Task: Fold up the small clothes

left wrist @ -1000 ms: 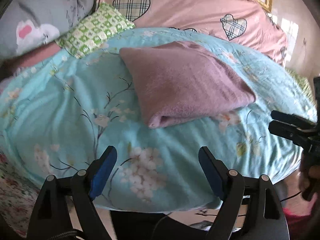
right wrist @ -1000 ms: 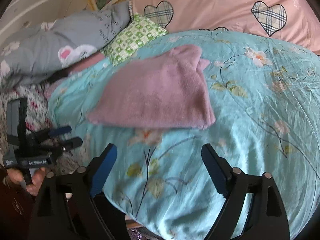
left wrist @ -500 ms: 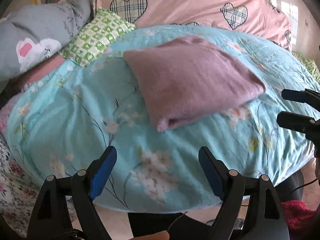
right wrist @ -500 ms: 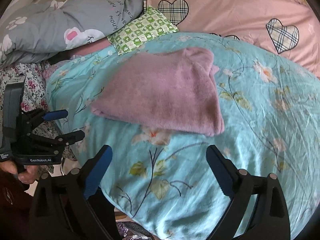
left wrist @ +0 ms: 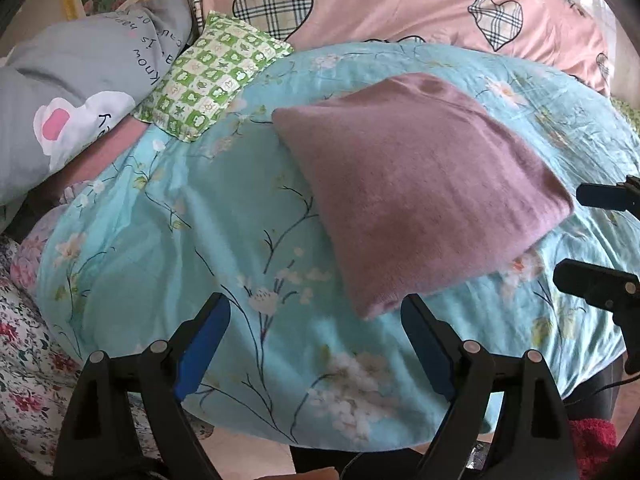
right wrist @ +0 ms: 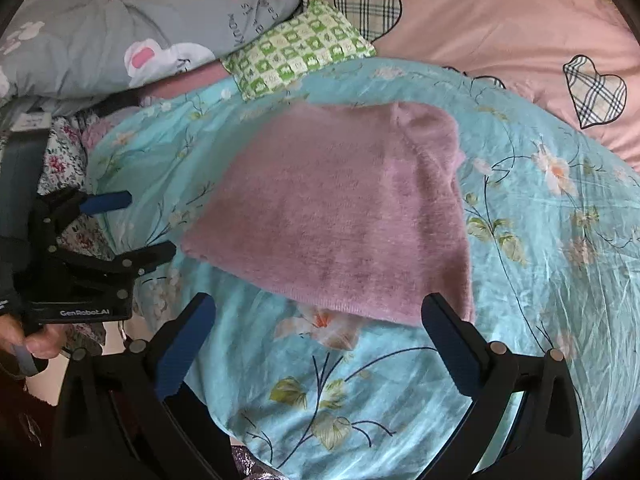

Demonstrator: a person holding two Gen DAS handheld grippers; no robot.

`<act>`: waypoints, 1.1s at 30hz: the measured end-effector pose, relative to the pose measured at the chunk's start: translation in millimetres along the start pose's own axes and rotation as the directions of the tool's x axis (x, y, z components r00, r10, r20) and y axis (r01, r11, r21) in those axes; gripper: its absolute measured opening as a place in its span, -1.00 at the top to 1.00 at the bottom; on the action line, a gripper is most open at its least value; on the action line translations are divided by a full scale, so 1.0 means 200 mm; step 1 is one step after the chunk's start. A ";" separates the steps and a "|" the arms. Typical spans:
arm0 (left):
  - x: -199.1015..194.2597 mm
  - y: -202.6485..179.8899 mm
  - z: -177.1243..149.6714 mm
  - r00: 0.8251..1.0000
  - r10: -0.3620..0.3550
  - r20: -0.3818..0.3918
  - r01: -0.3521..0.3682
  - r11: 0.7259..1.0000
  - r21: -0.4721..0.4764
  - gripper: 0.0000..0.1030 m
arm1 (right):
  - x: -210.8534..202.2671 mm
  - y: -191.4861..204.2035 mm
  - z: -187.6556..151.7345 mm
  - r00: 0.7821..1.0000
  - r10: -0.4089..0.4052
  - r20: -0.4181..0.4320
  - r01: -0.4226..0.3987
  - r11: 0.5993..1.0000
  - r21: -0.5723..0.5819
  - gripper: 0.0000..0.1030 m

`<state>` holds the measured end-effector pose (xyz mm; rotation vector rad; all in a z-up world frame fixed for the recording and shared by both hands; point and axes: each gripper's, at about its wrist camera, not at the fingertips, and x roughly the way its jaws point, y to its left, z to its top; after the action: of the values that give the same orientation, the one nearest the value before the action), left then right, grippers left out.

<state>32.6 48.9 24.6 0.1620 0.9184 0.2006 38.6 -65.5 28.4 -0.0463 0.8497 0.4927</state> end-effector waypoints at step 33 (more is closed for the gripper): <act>0.03 -0.03 0.04 0.999 0.032 -0.011 -0.032 0.999 -0.022 -0.73 | 0.06 -0.05 0.06 0.999 0.027 -0.027 -0.025 0.998 0.060 -0.99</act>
<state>43.9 44.5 23.4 0.1558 0.9241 0.2414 57.3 -66.3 26.9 0.0129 0.8927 0.4919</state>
